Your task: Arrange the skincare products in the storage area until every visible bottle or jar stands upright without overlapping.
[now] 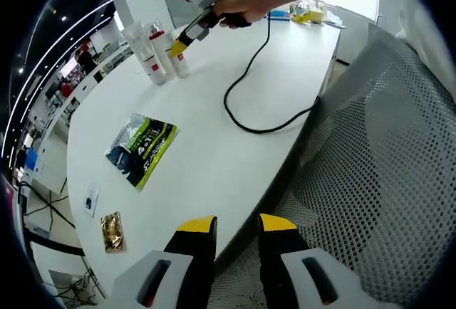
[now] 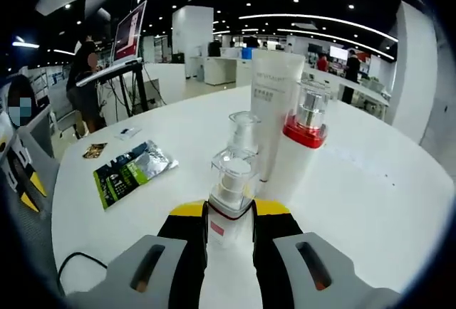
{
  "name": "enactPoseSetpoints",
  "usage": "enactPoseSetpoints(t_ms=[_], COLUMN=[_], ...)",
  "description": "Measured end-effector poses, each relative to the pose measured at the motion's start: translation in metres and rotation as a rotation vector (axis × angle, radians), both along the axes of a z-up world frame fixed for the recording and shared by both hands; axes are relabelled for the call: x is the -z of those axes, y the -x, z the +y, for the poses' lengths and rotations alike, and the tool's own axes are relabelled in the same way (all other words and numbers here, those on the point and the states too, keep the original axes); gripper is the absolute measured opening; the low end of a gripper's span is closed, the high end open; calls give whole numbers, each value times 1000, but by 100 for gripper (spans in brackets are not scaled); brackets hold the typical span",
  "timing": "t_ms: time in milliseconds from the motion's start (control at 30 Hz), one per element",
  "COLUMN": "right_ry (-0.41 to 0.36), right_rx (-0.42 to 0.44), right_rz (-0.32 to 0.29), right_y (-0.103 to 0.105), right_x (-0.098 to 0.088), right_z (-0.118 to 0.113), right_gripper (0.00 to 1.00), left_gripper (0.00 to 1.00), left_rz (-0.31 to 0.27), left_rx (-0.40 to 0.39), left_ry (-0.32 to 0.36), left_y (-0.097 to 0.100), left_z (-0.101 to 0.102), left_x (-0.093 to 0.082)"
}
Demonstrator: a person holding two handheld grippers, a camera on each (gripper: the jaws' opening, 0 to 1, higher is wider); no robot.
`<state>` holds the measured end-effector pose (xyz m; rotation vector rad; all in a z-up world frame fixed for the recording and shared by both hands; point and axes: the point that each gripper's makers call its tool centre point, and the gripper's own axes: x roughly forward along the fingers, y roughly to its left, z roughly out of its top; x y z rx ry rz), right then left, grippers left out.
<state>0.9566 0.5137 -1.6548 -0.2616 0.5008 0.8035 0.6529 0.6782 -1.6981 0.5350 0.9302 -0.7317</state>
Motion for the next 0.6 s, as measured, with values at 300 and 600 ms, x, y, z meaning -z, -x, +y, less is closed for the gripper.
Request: enactPoseSetpoints(t_ms=[300,600], right_ry=[13,19], right_rx=[18,25], right_rz=[-37,-95], right_y=[-12,-17], right_x=[-2,-2], right_z=[-3,-1], right_gripper=[21,21], left_gripper=[23,23], left_rz=[1,-1], left_rx=[-7,-11], left_ry=[5,10], left_y=[0,-1], left_z=[0,0], left_x=[0,-1])
